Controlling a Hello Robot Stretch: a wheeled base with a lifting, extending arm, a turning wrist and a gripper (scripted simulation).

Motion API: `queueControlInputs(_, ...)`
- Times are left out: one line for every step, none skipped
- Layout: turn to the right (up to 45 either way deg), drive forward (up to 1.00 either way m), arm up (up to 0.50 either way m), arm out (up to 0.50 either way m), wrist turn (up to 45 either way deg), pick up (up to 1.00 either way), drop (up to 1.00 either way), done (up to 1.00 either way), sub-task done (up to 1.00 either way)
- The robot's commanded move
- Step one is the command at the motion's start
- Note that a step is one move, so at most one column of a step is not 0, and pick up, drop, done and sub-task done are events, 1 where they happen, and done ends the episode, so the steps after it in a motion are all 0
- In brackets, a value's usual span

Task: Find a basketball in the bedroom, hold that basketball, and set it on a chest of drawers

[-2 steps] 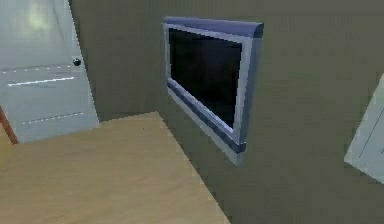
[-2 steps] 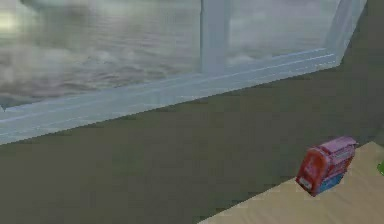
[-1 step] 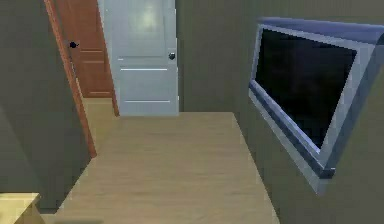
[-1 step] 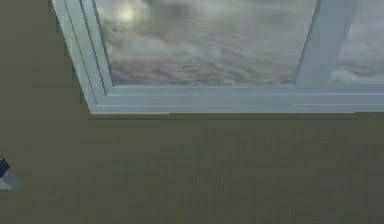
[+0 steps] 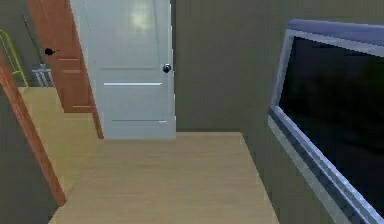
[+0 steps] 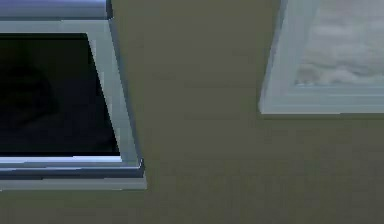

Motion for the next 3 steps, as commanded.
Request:
queueControlInputs(-21.0,0.00,0.00,0.00,0.0,0.00,0.00,0.00,0.00)
queueControlInputs(0.0,1.00,0.00,0.00,0.0,0.00,0.00,0.00,0.00)
queueControlInputs(0.0,0.60,0.00,0.00,0.0,0.00,0.00,0.00,0.00)
